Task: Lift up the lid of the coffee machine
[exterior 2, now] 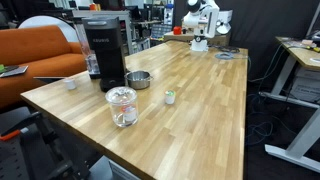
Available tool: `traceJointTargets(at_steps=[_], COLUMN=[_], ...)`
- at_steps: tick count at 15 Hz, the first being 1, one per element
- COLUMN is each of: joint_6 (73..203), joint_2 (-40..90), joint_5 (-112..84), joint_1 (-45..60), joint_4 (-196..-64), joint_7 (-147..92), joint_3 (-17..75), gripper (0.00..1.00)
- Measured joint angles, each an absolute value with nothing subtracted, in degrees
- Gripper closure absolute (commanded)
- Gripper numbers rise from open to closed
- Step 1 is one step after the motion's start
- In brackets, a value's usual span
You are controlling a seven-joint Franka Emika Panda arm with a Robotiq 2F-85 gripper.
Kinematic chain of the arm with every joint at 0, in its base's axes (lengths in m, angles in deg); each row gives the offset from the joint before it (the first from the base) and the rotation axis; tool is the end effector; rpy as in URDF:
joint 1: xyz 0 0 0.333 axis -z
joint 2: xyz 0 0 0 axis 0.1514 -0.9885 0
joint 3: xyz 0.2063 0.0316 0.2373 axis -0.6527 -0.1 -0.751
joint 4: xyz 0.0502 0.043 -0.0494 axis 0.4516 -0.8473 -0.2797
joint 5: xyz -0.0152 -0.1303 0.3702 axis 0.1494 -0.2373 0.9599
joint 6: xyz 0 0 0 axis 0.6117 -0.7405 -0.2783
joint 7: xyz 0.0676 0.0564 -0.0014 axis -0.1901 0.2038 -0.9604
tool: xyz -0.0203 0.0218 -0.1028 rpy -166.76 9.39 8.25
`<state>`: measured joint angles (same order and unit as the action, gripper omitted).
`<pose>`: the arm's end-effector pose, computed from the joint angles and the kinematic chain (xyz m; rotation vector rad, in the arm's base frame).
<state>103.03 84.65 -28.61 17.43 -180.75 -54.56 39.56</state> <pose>0.2892 -0.1652 0.5180 3.0200 0.1558 -0.0855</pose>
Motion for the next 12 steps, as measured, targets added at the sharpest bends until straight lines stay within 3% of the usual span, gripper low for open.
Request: traceJointTargets(at_steps=[12], joint_6=[101.9], joint_2=[79.9], joint_5=[-15.0], joint_1=[15.2], joint_4=[-179.7], joint_7=[-50.1], joint_3=[42.0], gripper=[0.00])
